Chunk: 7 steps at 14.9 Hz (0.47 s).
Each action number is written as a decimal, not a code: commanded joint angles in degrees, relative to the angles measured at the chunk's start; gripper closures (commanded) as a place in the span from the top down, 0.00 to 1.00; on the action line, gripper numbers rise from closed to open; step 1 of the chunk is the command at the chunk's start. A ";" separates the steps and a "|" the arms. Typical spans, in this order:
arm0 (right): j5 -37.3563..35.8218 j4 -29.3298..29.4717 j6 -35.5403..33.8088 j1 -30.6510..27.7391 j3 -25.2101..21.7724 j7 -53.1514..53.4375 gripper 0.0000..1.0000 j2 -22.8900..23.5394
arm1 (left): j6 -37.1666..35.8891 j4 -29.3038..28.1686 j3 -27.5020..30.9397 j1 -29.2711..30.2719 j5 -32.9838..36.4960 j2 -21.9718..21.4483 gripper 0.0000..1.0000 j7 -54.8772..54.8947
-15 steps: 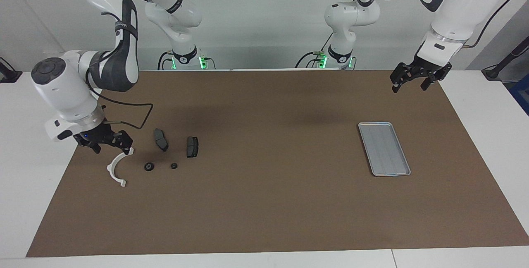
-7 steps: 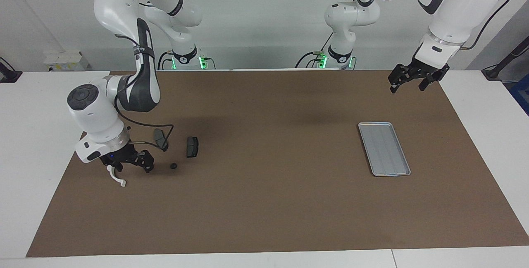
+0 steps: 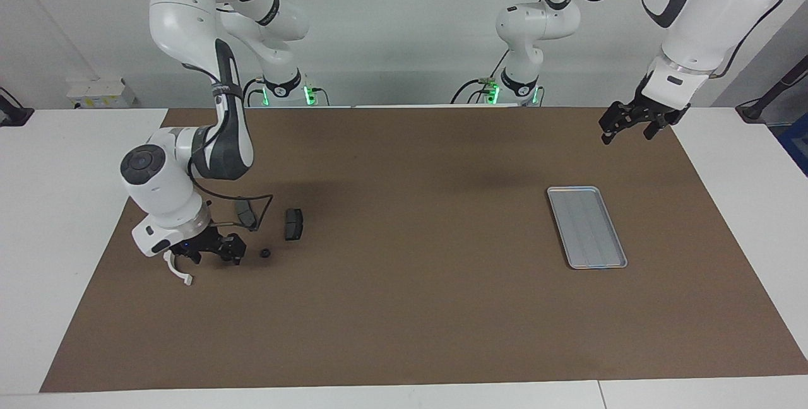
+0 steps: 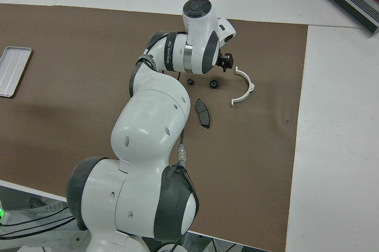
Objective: Pick bearing gear from pile to tray
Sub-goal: 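Reach the right gripper down to the farther small dark bearing and grasp it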
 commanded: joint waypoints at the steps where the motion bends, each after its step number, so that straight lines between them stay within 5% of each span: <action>1: 0.85 -1.86 2.69 -0.25 0.20 0.47 0.96 -0.27 | 1.57 -2.45 -0.04 -0.19 -0.45 -2.11 1.00 -1.20; 7: 0.85 -4.50 6.12 0.11 0.20 0.47 0.96 0.43 | 1.75 -2.71 -0.57 -0.46 -0.54 -2.20 1.00 -5.24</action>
